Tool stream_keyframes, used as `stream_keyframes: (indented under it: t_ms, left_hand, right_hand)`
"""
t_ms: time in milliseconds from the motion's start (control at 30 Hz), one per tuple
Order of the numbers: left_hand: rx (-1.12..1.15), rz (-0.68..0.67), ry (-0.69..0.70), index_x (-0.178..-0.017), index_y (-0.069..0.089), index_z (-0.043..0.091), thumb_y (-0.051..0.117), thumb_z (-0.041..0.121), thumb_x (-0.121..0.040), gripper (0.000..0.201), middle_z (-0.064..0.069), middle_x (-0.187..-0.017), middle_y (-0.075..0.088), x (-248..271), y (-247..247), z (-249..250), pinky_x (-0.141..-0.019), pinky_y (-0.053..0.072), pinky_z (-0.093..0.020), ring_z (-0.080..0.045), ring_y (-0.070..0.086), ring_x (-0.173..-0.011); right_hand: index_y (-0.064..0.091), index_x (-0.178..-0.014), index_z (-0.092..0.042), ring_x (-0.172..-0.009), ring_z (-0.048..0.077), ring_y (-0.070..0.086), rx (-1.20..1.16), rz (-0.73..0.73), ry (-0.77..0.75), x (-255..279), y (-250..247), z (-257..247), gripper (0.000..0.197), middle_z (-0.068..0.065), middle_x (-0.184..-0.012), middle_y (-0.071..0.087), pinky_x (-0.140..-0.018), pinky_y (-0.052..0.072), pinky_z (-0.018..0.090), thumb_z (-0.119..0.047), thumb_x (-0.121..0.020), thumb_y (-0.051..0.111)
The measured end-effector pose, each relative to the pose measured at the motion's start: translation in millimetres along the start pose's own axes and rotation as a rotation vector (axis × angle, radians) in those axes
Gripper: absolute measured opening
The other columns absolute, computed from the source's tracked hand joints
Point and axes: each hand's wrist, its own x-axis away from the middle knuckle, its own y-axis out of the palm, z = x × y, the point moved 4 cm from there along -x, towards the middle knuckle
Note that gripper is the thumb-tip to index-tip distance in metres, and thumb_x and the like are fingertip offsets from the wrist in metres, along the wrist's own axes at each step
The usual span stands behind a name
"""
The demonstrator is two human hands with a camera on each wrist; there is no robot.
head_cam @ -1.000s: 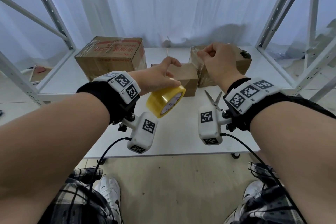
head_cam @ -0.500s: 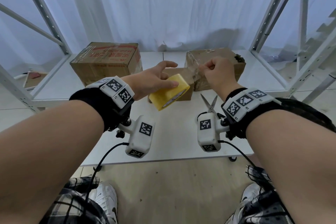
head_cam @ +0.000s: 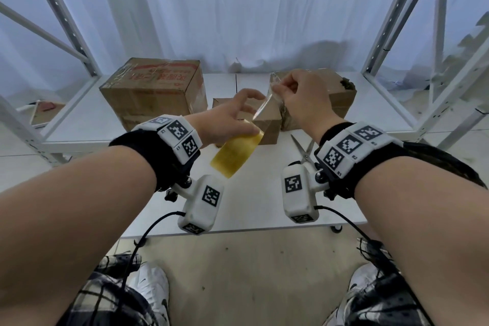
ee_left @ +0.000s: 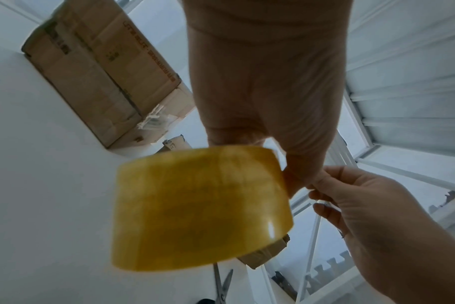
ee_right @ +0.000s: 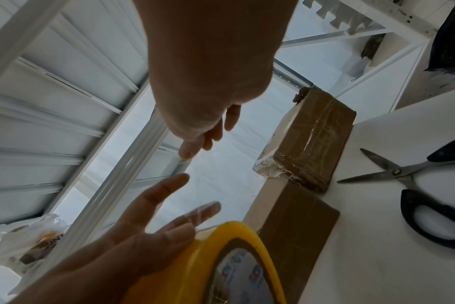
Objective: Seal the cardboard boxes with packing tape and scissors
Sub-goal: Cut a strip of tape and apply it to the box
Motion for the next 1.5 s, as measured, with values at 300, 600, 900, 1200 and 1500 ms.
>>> stream_keyframes:
  t_ms: [300,600,900,1200,1500]
  left_hand:
    - [0.046,0.000,0.058,-0.111,0.040,0.026,0.064,0.010,-0.089,0.037,-0.005,-0.120,0.053,-2,1,1,-0.074,0.055,-0.046,-0.026,0.062,-0.082]
    - [0.066,0.040,0.048,-0.112,0.063,0.014,0.055,0.016,-0.096,0.018,-0.007,-0.111,0.063,-5,4,-2,-0.079,0.051,-0.026,-0.015,0.060,-0.091]
    - [0.099,-0.016,-0.001,-0.122,0.058,0.022,0.058,0.014,-0.094,0.030,-0.007,-0.122,0.062,-4,0,-1,-0.092,0.053,-0.036,-0.025,0.064,-0.102]
    - [-0.121,0.012,-0.006,-0.129,0.051,0.020,0.055,0.016,-0.096,0.034,0.003,-0.122,0.056,-11,13,-4,-0.084,0.054,-0.034,-0.021,0.062,-0.098]
    - [-0.167,0.046,0.078,-0.121,0.047,0.018,0.058,0.009,-0.092,0.033,-0.001,-0.117,0.054,-14,21,-12,-0.076,0.048,-0.020,-0.010,0.055,-0.088]
  right_hand:
    - [0.061,-0.081,-0.015,-0.075,0.013,0.055,-0.014,0.005,0.012,0,1,6,0.013,-0.007,-0.073,0.055,-0.077,0.048,0.032,-0.024,-0.089,0.066]
    - [0.060,-0.084,-0.015,-0.070,0.010,0.052,-0.026,0.002,-0.014,-6,0,5,0.011,-0.010,-0.069,0.053,-0.072,0.044,0.025,-0.023,-0.090,0.066]
    - [0.063,-0.082,-0.013,-0.069,0.011,0.053,-0.043,-0.039,0.001,-4,5,11,0.013,-0.006,-0.071,0.056,-0.071,0.046,0.026,-0.023,-0.089,0.067]
    - [0.065,-0.079,-0.015,-0.069,0.011,0.054,0.048,-0.129,-0.017,0,10,17,0.013,-0.006,-0.070,0.057,-0.073,0.049,0.032,-0.024,-0.088,0.068]
    - [0.062,-0.083,-0.018,-0.084,0.018,0.059,0.157,-0.116,0.024,5,11,12,0.013,-0.004,-0.080,0.059,-0.084,0.051,0.045,-0.028,-0.091,0.062]
